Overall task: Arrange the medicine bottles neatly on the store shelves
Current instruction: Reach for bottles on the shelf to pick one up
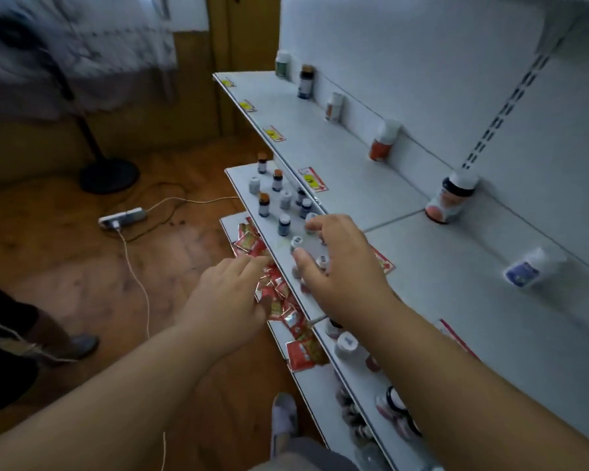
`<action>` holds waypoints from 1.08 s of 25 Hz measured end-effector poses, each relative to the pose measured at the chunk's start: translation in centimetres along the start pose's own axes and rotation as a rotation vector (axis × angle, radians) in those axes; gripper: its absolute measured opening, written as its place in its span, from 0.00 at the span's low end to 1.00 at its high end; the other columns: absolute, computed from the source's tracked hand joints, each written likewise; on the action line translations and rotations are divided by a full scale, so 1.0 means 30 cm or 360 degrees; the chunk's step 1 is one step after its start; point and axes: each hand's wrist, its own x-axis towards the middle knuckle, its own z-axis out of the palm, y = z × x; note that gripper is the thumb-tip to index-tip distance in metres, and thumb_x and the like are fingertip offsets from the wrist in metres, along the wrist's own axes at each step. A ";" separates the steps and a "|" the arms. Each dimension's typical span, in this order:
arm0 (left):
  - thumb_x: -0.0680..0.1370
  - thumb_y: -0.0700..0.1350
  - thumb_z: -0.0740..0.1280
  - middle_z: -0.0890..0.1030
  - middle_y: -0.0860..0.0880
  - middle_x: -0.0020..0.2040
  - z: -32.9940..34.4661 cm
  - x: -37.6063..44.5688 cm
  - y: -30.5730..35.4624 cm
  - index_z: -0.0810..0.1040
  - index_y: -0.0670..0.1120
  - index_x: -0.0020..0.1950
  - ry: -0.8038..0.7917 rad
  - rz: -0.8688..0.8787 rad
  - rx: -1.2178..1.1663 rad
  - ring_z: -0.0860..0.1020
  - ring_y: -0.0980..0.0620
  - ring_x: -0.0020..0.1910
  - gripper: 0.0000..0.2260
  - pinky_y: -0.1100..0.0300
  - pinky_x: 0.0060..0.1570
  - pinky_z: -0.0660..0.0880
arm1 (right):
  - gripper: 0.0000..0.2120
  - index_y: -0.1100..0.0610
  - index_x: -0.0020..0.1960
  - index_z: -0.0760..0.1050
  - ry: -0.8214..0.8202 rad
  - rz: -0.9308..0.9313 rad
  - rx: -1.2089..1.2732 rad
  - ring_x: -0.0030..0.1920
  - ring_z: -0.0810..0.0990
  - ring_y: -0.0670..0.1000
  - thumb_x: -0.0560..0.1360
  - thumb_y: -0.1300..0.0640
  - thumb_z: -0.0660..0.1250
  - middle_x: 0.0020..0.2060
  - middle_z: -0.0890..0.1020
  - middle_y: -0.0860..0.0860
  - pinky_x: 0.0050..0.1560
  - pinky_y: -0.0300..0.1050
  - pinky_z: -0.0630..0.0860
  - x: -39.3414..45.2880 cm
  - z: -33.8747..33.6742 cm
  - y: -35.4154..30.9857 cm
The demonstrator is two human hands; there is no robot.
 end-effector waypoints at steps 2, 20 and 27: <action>0.71 0.50 0.71 0.78 0.49 0.60 0.002 0.080 -0.078 0.73 0.48 0.68 -0.0010 -0.0079 0.0024 0.76 0.44 0.58 0.25 0.49 0.56 0.73 | 0.17 0.50 0.66 0.71 -0.0068 -0.0024 0.0067 0.61 0.72 0.47 0.78 0.48 0.65 0.61 0.73 0.48 0.59 0.43 0.72 0.133 0.086 0.008; 0.78 0.55 0.62 0.71 0.54 0.68 -0.117 1.015 -1.242 0.64 0.56 0.74 -0.0058 -0.0131 0.0016 0.71 0.49 0.65 0.24 0.53 0.62 0.69 | 0.19 0.46 0.69 0.68 -0.0322 0.0203 0.0062 0.59 0.72 0.44 0.79 0.51 0.65 0.61 0.72 0.45 0.54 0.39 0.73 1.362 0.875 -0.107; 0.79 0.57 0.59 0.67 0.53 0.73 0.111 1.479 -1.448 0.63 0.57 0.74 -0.0253 -0.0037 0.0011 0.67 0.49 0.70 0.23 0.52 0.65 0.68 | 0.16 0.50 0.65 0.72 -0.0364 0.0469 -0.0063 0.63 0.73 0.49 0.78 0.50 0.65 0.64 0.73 0.47 0.60 0.46 0.74 1.705 1.197 0.161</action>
